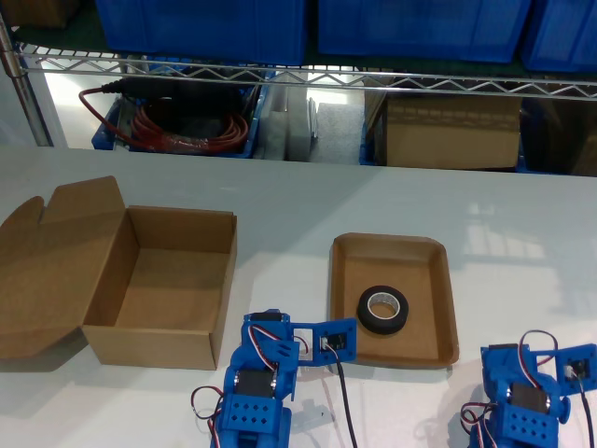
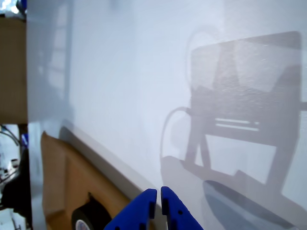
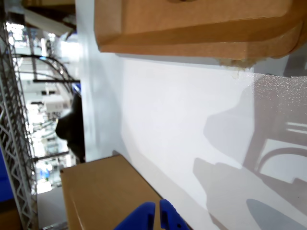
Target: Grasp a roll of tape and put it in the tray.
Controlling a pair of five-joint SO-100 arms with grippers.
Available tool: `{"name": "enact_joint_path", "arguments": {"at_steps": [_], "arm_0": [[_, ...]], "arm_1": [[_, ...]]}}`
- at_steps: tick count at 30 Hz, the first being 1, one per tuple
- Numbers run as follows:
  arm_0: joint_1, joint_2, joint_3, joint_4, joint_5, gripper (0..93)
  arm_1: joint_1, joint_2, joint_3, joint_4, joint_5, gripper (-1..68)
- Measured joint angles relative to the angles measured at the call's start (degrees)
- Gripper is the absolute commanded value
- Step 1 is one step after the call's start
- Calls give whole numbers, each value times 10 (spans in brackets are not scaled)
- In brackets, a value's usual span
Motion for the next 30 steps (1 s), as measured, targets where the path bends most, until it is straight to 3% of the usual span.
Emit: {"name": "enact_joint_path", "arguments": {"at_steps": [30], "arm_0": [[0, 0, 0, 0, 0, 2]], "arm_1": [[4, 21, 1, 22, 4, 1]]}}
